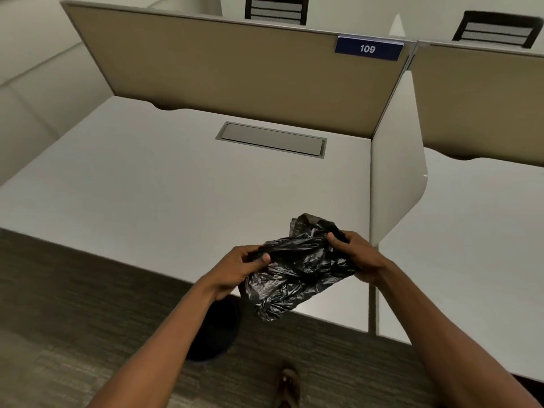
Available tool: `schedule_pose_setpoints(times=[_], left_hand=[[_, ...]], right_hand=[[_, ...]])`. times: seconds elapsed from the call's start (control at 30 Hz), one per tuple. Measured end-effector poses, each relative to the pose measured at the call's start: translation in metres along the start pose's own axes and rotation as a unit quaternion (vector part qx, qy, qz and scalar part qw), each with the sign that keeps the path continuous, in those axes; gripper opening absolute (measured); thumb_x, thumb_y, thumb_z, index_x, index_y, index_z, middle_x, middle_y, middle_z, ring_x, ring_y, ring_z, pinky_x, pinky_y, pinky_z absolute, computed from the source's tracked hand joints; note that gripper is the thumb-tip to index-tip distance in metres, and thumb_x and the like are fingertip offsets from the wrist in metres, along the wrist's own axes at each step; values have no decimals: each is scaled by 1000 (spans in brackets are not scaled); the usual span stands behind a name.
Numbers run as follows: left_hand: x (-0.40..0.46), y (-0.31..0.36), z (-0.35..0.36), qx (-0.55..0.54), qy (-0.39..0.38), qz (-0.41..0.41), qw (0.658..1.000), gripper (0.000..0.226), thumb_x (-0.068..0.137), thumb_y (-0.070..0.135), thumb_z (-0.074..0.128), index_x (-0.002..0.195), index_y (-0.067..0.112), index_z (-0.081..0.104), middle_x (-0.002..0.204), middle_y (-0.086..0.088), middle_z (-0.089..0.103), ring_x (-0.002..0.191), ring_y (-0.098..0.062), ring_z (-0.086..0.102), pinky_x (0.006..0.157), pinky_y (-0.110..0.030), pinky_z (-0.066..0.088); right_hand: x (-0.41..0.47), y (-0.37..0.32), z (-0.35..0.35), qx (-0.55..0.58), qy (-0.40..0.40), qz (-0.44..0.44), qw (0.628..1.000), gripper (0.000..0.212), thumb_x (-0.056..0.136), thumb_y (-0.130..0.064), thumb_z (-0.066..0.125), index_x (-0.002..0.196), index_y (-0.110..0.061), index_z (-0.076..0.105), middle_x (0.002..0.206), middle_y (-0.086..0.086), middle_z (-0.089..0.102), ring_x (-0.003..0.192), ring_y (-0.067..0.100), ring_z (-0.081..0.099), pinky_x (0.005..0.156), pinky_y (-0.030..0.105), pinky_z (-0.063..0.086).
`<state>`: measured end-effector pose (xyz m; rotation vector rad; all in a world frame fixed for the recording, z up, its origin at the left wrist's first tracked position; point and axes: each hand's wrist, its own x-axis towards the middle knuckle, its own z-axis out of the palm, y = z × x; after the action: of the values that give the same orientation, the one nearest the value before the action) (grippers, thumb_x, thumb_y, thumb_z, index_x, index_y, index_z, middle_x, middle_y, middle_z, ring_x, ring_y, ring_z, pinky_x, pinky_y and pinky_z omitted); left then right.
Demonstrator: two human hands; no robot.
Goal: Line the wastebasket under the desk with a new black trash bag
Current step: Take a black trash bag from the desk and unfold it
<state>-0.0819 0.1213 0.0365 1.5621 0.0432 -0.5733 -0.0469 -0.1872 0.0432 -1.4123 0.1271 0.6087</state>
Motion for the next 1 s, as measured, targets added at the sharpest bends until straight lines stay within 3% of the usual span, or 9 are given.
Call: schedule_pose_setpoints(times=[0.13, 0.27, 0.43, 0.57, 0.67, 0.73, 0.8, 0.87, 1.0], left_hand=[[-36, -8, -27, -116, 35, -38, 992, 57, 99, 49, 50, 134, 7, 67, 131, -16, 71, 126, -30, 66, 110, -45, 49], [-79, -18, -56, -185, 45, 15, 982, 50, 98, 38, 61, 144, 18, 58, 144, -14, 63, 138, -31, 56, 114, -47, 46], [-144, -21, -101, -82, 120, 133, 980, 85, 82, 49, 76, 155, 50, 33, 155, 8, 52, 145, -9, 46, 112, -33, 39], [-167, -19, -101, 103, 132, 95, 981, 113, 67, 74, 77, 159, 54, 13, 150, 14, 47, 131, -5, 56, 101, -22, 49], [-174, -21, -104, -13, 157, 37, 987, 121, 70, 58, 81, 162, 46, 4, 149, -3, 51, 126, -24, 65, 108, -42, 51], [-183, -30, -114, -147, 203, -14, 968, 106, 77, 38, 83, 163, 28, 21, 143, -22, 59, 121, -31, 66, 108, -50, 51], [-193, -45, -128, -258, 258, -34, 930, 51, 88, 13, 78, 135, 10, 59, 118, -23, 73, 88, -23, 77, 74, -36, 65], [-211, -65, -144, -324, 278, -55, 903, 9, 94, 4, 67, 102, 9, 69, 85, -12, 80, 61, -15, 76, 48, -24, 57], [-256, -112, -189, -394, 295, -79, 867, 11, 102, 12, 56, 104, 10, 67, 75, -4, 79, 69, -17, 74, 56, -27, 55]], right_hand=[[-9, 1, 40, 40, -7, -21, 999, 47, 72, -34, 88, 107, -5, 75, 100, 18, 79, 94, 34, 76, 77, 40, 63], [-21, 5, 88, 32, 4, -46, 998, 34, 76, -16, 86, 108, -8, 76, 103, 14, 77, 95, 28, 74, 83, 43, 62], [-44, 13, 165, 25, 52, -86, 995, 23, 71, -26, 88, 93, -18, 82, 89, 3, 81, 80, 16, 76, 65, 26, 58], [-60, 16, 231, -26, 12, -102, 994, 25, 75, -30, 88, 96, -18, 82, 89, 6, 82, 80, 20, 77, 68, 31, 60], [-65, 15, 271, -42, -22, -103, 994, 25, 78, -28, 87, 98, -14, 80, 87, 7, 78, 78, 21, 72, 69, 34, 56], [-66, 13, 291, -21, -35, -102, 994, 26, 78, -26, 87, 98, -12, 79, 84, 6, 74, 77, 19, 69, 67, 33, 55], [-68, 12, 302, 14, -26, -100, 995, 29, 75, -24, 86, 99, -10, 79, 83, 5, 73, 77, 19, 69, 67, 34, 56], [-69, 13, 305, 55, -2, -88, 995, 35, 72, -22, 86, 103, -5, 78, 91, 13, 74, 82, 28, 71, 76, 41, 57], [-74, 21, 299, 146, 54, -51, 986, 38, 73, -17, 84, 108, -5, 76, 96, 15, 80, 83, 30, 78, 74, 39, 62]])
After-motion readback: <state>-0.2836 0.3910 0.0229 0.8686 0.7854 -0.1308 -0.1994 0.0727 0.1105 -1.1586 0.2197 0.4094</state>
